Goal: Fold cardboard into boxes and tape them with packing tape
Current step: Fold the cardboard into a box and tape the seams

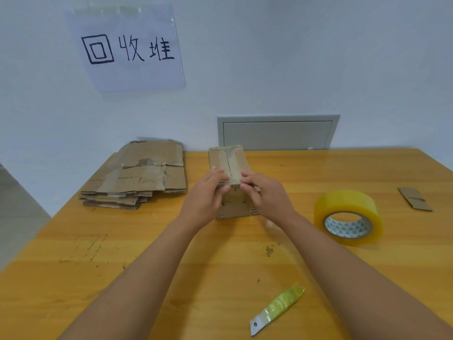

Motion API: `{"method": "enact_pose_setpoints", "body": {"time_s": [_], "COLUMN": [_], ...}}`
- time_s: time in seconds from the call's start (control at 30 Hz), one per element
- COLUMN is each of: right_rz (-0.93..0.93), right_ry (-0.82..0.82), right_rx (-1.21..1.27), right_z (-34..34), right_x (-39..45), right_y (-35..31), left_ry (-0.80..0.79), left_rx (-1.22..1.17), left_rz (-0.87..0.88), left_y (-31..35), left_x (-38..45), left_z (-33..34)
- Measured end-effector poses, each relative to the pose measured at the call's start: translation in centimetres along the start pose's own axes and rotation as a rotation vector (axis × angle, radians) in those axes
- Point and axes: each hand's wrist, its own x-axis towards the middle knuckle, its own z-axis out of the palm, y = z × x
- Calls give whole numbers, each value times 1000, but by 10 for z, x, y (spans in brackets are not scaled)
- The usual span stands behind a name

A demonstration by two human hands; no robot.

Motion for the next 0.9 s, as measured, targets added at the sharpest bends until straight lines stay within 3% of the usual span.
{"method": "enact_pose_setpoints", "body": {"time_s": [0.13, 0.3, 0.43, 0.53, 0.6, 0.7, 0.77, 0.9], "right_rz": [47, 172, 129, 156, 232, 398, 447, 455], "right_ry": [-6, -143, -191, -207, -221, -287, -305, -257], "right_rx": [21, 11, -360, -634, -785, -849, -834, -795], "right_z": [0, -20, -59, -95, -111, -123, -127, -132], "right_x": [5, -3, -16, -25, -33, -47, -57, -68], "right_y": [-5, -18, -16, -10, -2, 7, 11, 16], "left_ry": [16, 65, 176, 289, 95, -272, -330, -380], "left_rx": [-51, 67, 235, 266, 204, 188, 177, 161], "left_rz": [-58, -62, -33, 212, 179, -213, -359, -485], "left_y": [3, 4, 12, 38, 61, 76, 80, 81], "left_x": [2, 0, -12, -30, -37, -28, -18, -1], "left_z": [-1, 1, 8, 31, 52, 84, 95, 106]}}
